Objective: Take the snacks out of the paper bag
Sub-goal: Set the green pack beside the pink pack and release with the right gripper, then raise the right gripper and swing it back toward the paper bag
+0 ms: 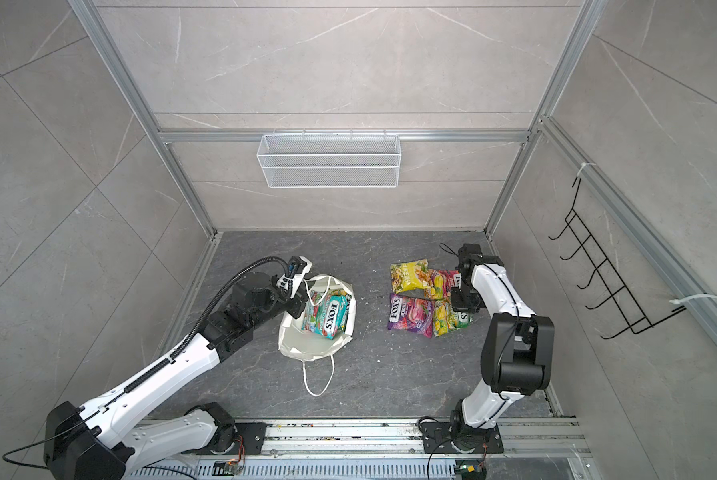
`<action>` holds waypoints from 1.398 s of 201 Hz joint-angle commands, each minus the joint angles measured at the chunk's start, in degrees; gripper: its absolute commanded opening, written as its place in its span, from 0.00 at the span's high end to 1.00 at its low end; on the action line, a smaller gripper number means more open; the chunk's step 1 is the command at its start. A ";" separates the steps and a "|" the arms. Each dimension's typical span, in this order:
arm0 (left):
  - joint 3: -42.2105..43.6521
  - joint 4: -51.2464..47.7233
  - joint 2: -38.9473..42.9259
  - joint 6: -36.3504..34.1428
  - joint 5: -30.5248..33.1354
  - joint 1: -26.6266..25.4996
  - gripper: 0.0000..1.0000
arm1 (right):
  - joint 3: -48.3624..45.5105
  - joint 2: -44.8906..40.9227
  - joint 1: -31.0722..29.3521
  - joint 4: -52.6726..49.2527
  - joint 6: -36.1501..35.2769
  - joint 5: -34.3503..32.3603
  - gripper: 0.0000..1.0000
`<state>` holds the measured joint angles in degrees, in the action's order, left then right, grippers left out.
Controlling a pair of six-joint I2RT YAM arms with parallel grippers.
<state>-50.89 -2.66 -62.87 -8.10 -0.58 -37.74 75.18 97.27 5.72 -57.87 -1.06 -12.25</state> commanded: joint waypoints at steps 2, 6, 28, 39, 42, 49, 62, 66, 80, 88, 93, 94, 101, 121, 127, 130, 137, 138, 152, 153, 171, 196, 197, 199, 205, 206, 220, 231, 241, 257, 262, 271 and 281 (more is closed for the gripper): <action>-0.37 3.47 0.91 0.93 -1.10 -0.18 1.00 | 2.38 2.90 0.10 -2.47 -0.39 -2.35 0.94; -0.37 3.45 0.91 0.95 -1.02 -0.21 1.00 | 2.43 3.11 0.12 -2.50 -0.56 -2.42 0.94; 0.02 3.96 1.04 1.04 -0.67 -0.21 1.00 | 2.36 4.39 0.09 -1.03 -1.31 -2.17 0.94; 0.02 4.00 0.96 1.18 -0.81 -0.21 1.00 | 2.28 4.77 0.12 -0.04 -1.31 -2.04 0.94; -0.03 3.93 0.93 1.23 -0.78 -0.17 1.00 | 2.26 4.90 0.09 0.07 -1.38 -1.74 0.94; -0.09 3.89 0.86 1.22 -0.88 -0.21 1.00 | 2.17 5.16 0.15 0.56 -1.62 -1.21 0.93; -0.04 4.00 0.65 1.06 -0.89 -0.15 1.00 | 1.52 5.44 0.11 2.05 -1.71 -1.32 0.92; 0.07 4.19 0.60 1.04 -0.83 -0.17 1.00 | 1.47 5.57 0.09 2.31 -1.84 -0.95 0.91; -0.04 4.24 0.35 1.19 -0.81 -0.22 1.00 | 1.49 6.25 0.11 2.87 -2.09 0.46 0.89; -0.24 4.18 0.30 1.30 -0.83 -0.22 1.00 | 1.57 6.69 0.09 3.14 -2.10 1.26 0.89; -0.22 4.11 0.38 1.32 -0.91 -0.17 1.00 | 1.60 6.81 0.15 3.30 -2.03 1.70 0.88; -0.24 4.08 0.38 1.28 -0.91 -0.16 1.00 | 1.58 6.84 0.16 3.33 -2.02 1.74 0.88; -0.40 4.03 0.54 1.32 -0.95 -0.21 1.00 | 1.70 7.02 0.15 3.27 -1.82 1.77 0.86; -0.22 3.70 0.86 1.13 -0.80 -0.17 1.00 | 1.66 6.70 0.11 3.27 -0.86 0.28 0.78; -0.21 3.56 0.98 1.13 -0.73 -0.18 1.00 | 2.02 6.49 0.14 2.69 -0.34 -0.11 0.76; -0.24 3.49 1.07 1.13 -0.73 -0.23 1.00 | 2.31 6.43 0.17 2.47 -0.22 -0.34 0.75; -0.20 3.36 1.34 1.26 -0.57 -0.16 1.00 | 2.79 6.07 0.11 1.95 0.00 -1.00 0.72; -0.19 3.36 1.35 1.30 -0.56 -0.20 1.00 | 2.83 6.12 0.10 1.91 0.04 -1.10 0.71; -0.15 3.01 1.69 1.59 -0.64 -0.20 1.00 | 3.93 5.10 0.12 0.91 0.35 -3.33 0.66; -0.12 3.01 1.70 1.59 -0.65 -0.17 1.00 | 4.02 5.02 0.10 0.82 0.40 -3.58 0.66; 0.17 3.07 2.13 1.44 -0.41 -0.22 1.00 | 6.27 3.53 0.15 -1.39 1.32 -7.22 0.58; 0.21 3.56 1.99 1.71 -0.17 -0.23 1.00 | 10.27 1.13 0.08 -5.40 2.34 -8.74 0.46; 0.24 3.55 1.97 1.70 -0.14 -0.23 1.00 | 10.39 1.01 0.08 -5.45 2.36 -8.75 0.46; 0.24 3.56 1.94 1.69 -0.20 -0.19 1.00 | 10.60 0.69 0.15 -5.62 2.44 -8.75 0.45; 0.05 3.71 1.88 1.78 -0.40 -0.23 1.00 | 11.14 -0.09 0.12 -6.03 2.49 -8.71 0.42; 0.05 3.71 1.88 1.78 -0.40 -0.19 1.00 | 11.18 -0.21 0.10 -6.07 2.48 -8.69 0.42; -0.11 3.65 1.66 1.62 -0.77 -0.23 1.00 | 12.57 -2.60 0.10 -7.06 2.54 -7.48 0.42; -0.12 3.72 1.54 1.45 -0.60 -0.25 1.00 | 12.89 -5.40 -0.15 -6.87 2.64 -3.73 0.46; -0.17 3.71 1.61 1.49 -0.43 -0.23 1.00 | 12.39 -8.72 -0.79 -5.20 3.07 1.03 0.50; -0.67 3.32 1.87 1.26 -0.54 -0.23 1.00 | 10.72 -14.65 -2.62 -1.03 4.58 8.19 0.63; -0.85 3.03 2.05 1.06 -0.61 -0.22 1.00 | 9.48 -16.88 -3.75 1.21 5.60 9.84 0.63; -1.14 2.47 2.22 0.68 -0.90 -0.23 1.00 | 6.54 -21.02 -5.91 5.87 8.28 12.69 0.61; -1.32 1.89 2.63 0.08 -1.52 -0.23 1.00 | 2.98 -25.00 -8.01 10.53 12.94 16.50 0.58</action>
<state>-50.54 -2.52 -62.39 -7.51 -0.56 -37.74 83.68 81.08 2.22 -56.47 3.57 -7.92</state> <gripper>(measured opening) 0.049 0.403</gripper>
